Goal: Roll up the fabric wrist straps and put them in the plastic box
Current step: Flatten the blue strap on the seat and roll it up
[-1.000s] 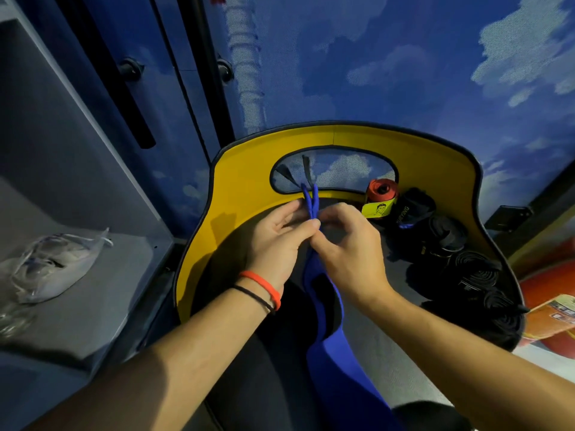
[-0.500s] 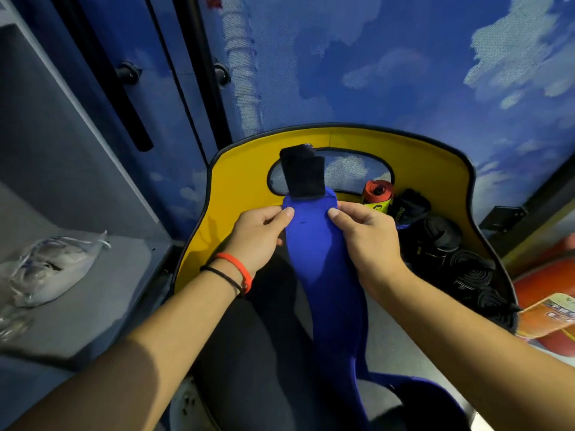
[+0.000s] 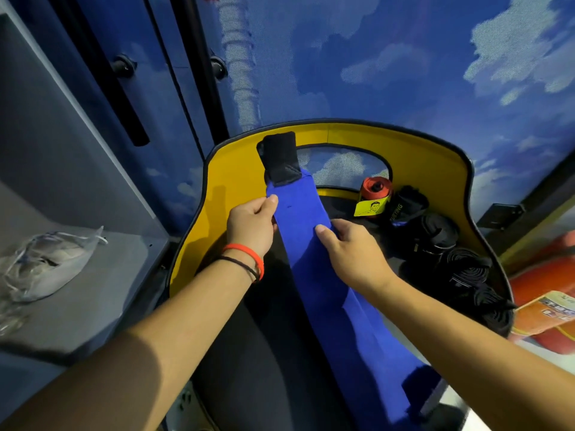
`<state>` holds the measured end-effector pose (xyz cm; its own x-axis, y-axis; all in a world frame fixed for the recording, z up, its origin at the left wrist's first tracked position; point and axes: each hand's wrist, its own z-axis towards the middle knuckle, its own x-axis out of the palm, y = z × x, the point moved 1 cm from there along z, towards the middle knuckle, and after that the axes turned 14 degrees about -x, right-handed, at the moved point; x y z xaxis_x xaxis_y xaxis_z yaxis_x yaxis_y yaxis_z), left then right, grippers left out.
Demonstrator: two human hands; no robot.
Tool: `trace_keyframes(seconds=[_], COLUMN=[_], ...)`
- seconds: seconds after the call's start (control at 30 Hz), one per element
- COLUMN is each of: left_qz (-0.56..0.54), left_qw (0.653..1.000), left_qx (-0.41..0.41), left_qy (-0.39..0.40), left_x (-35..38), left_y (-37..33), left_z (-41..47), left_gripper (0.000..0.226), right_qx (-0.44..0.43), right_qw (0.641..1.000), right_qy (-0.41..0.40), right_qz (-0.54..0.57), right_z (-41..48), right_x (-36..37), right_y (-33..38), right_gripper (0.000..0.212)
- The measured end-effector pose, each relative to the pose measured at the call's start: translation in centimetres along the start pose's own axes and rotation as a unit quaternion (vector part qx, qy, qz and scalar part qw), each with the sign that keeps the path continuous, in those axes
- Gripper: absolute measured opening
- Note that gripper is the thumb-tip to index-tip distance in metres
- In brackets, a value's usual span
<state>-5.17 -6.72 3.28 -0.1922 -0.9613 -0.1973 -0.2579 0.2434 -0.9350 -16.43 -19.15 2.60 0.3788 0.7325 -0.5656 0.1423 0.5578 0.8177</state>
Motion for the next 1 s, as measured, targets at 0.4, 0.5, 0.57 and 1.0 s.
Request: trace_keyframes(seconds=[0.4,0.5,0.57,1.0], left_qz=[-0.028,-0.052,-0.071,-0.148], left_qw=[0.998,0.995,0.991,0.985], left_qx=[-0.012,-0.051,-0.076,-0.084], left_qy=[-0.059,-0.069,-0.080,-0.039], left_x=[3.1,3.2,3.2,5.1], left_y=[-0.6,-0.9,-0.9,-0.3], left_z=[-0.5,-0.3,-0.1,-0.6], left_gripper=[0.036,0.039,0.043,0.041], right_qx=[0.136,0.022,-0.011,0.018], right_qw=[0.950,0.992,1.000,0.990], right_qy=[-0.020,-0.015,0.001,-0.022], right_qz=[0.280,0.120,0.028,-0.137], right_z=[0.1,-0.6,-1.4,-2.9], right_x=[1.0,0.6,0.6,3.0], right_y=[-0.2,0.5,0.9,-0.3], right_gripper=[0.034,0.036,0.055,0.126])
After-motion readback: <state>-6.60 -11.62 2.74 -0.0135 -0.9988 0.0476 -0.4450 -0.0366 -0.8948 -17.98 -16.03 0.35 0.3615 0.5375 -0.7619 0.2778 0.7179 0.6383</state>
